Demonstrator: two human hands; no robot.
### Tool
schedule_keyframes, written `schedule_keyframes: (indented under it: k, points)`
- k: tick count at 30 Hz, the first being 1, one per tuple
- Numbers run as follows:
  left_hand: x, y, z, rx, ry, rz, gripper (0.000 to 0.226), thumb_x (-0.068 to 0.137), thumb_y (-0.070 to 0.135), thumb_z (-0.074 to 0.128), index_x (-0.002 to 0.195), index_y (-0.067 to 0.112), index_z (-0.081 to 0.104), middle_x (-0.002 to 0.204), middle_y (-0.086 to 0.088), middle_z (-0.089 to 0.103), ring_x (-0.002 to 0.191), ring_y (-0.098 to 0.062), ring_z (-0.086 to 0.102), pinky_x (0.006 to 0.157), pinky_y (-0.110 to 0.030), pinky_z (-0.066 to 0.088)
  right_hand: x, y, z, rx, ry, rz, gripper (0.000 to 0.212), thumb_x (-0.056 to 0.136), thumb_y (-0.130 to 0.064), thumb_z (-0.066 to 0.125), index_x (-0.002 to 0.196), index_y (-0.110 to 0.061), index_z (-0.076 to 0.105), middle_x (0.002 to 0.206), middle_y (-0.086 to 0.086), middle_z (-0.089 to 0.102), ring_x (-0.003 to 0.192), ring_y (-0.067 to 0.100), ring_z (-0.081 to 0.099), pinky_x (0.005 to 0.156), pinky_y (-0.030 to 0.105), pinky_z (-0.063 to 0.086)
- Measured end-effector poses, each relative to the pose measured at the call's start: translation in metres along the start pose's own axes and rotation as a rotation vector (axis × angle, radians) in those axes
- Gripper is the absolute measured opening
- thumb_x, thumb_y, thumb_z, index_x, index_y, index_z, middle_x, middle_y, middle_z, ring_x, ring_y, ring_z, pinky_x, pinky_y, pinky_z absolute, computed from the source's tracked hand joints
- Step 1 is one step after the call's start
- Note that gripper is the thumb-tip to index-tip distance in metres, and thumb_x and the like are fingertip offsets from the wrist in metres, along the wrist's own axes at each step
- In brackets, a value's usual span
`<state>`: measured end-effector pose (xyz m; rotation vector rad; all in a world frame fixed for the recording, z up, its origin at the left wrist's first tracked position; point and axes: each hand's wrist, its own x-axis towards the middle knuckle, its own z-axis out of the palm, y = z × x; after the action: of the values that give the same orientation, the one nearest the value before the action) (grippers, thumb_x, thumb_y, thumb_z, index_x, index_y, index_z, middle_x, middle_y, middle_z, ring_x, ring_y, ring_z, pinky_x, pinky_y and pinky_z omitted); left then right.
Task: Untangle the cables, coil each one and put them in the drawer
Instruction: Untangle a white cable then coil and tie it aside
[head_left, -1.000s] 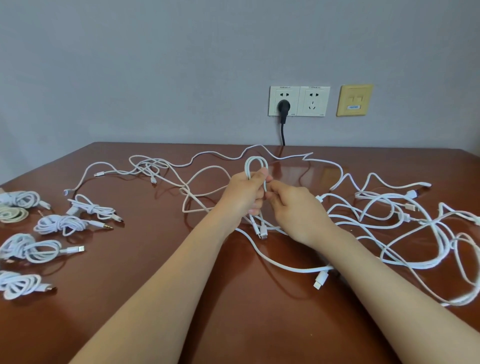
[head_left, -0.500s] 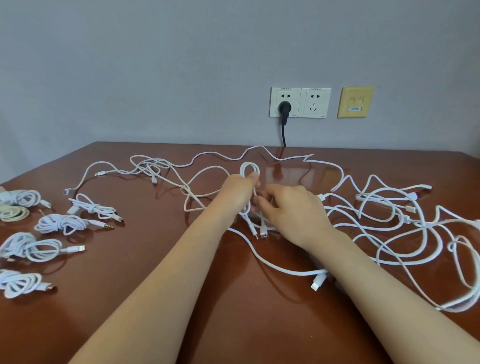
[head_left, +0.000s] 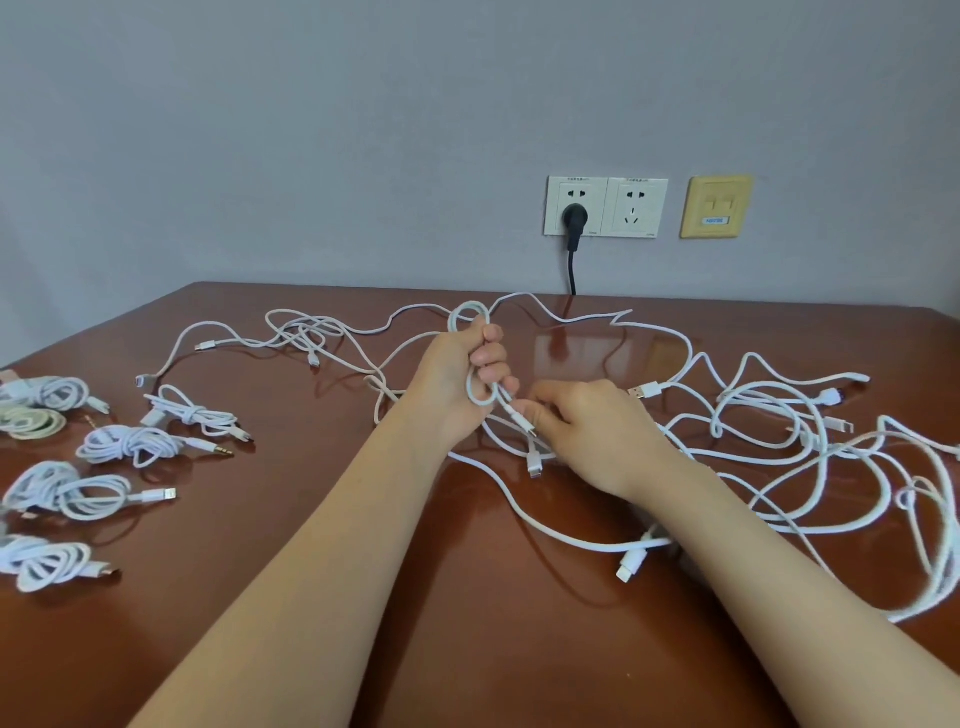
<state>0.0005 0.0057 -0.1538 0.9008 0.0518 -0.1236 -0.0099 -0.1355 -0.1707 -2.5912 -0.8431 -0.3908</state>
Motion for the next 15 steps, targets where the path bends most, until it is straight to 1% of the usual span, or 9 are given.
schedule_keyframes:
  k: [1,2,4,5,7,9,11,13,15]
  points:
    - [0.001,0.001,-0.001,-0.012,0.018,0.02,0.04,0.103,0.028,0.027,0.067,0.016,0.038,0.038,0.009,0.029,0.029,-0.005,0.026,0.04,-0.017,0.035,0.0,0.0,-0.001,-0.008,0.001,-0.013,0.027,0.097,-0.039,0.039,0.08,-0.021,0.05,0.065,-0.006,0.048,0.076,0.02,0.046,0.063,0.03,0.028]
    - [0.002,0.003,-0.003,-0.022,0.041,0.046,0.04,0.103,0.028,0.027,0.067,0.016,0.038,0.037,0.009,0.028,0.028,-0.005,0.025,0.036,-0.013,0.031,0.0,0.0,-0.003,-0.017,0.01,-0.024,0.025,0.097,-0.038,0.04,0.082,-0.022,0.052,0.063,-0.006,0.047,0.075,0.02,0.046,0.064,0.029,0.027]
    - [0.004,0.007,-0.007,-0.024,0.084,0.097,0.04,0.104,0.026,0.026,0.068,0.015,0.037,0.037,0.008,0.027,0.027,-0.005,0.024,0.033,-0.012,0.029,0.0,0.003,-0.007,-0.028,0.047,-0.044,0.022,0.096,-0.035,0.043,0.087,-0.021,0.057,0.064,-0.007,0.047,0.078,0.022,0.05,0.064,0.029,0.026]
    - [0.004,0.008,-0.008,-0.023,0.098,0.112,0.04,0.104,0.025,0.026,0.068,0.015,0.037,0.036,0.008,0.027,0.027,-0.005,0.024,0.033,-0.012,0.028,0.0,0.005,-0.009,-0.017,0.073,-0.049,0.02,0.095,-0.033,0.045,0.089,-0.021,0.059,0.067,-0.008,0.048,0.081,0.022,0.051,0.064,0.028,0.026]
    - [0.005,0.009,-0.008,-0.024,0.114,0.123,0.04,0.104,0.024,0.025,0.067,0.014,0.036,0.036,0.008,0.028,0.027,-0.005,0.025,0.035,-0.013,0.03,-0.001,0.008,-0.013,0.005,0.118,-0.06,0.017,0.094,-0.029,0.048,0.091,-0.019,0.061,0.074,-0.01,0.048,0.08,0.018,0.047,0.064,0.027,0.024]
    - [0.004,0.008,-0.006,-0.018,0.126,0.127,0.04,0.104,0.025,0.025,0.068,0.015,0.037,0.035,0.008,0.028,0.028,-0.006,0.027,0.042,-0.017,0.036,0.0,0.01,-0.013,-0.043,0.157,-0.087,0.016,0.094,-0.027,0.049,0.09,-0.016,0.061,0.078,-0.007,0.048,0.078,0.015,0.042,0.064,0.027,0.022]
    - [0.004,0.007,-0.003,-0.018,0.139,0.128,0.04,0.104,0.028,0.026,0.068,0.015,0.037,0.034,0.008,0.028,0.028,-0.006,0.028,0.051,-0.02,0.038,0.002,0.011,-0.011,-0.088,0.246,-0.118,0.017,0.093,-0.023,0.052,0.086,-0.013,0.063,0.076,-0.001,0.053,0.077,0.022,0.047,0.065,0.027,0.025]
    - [0.004,0.006,-0.002,-0.029,0.149,0.133,0.04,0.104,0.03,0.026,0.068,0.015,0.037,0.035,0.008,0.028,0.029,-0.006,0.028,0.048,-0.019,0.036,0.003,0.013,-0.009,-0.125,0.326,-0.137,0.017,0.087,-0.021,0.055,0.079,-0.011,0.064,0.069,0.004,0.058,0.069,0.029,0.054,0.062,0.027,0.031]
    - [0.005,0.005,-0.001,-0.026,0.183,0.153,0.039,0.103,0.03,0.028,0.069,0.015,0.037,0.035,0.008,0.029,0.029,-0.006,0.028,0.044,-0.018,0.034,0.002,0.01,-0.008,-0.139,0.345,-0.158,0.015,0.08,-0.021,0.056,0.072,-0.011,0.064,0.063,0.003,0.057,0.061,0.03,0.055,0.057,0.025,0.033]
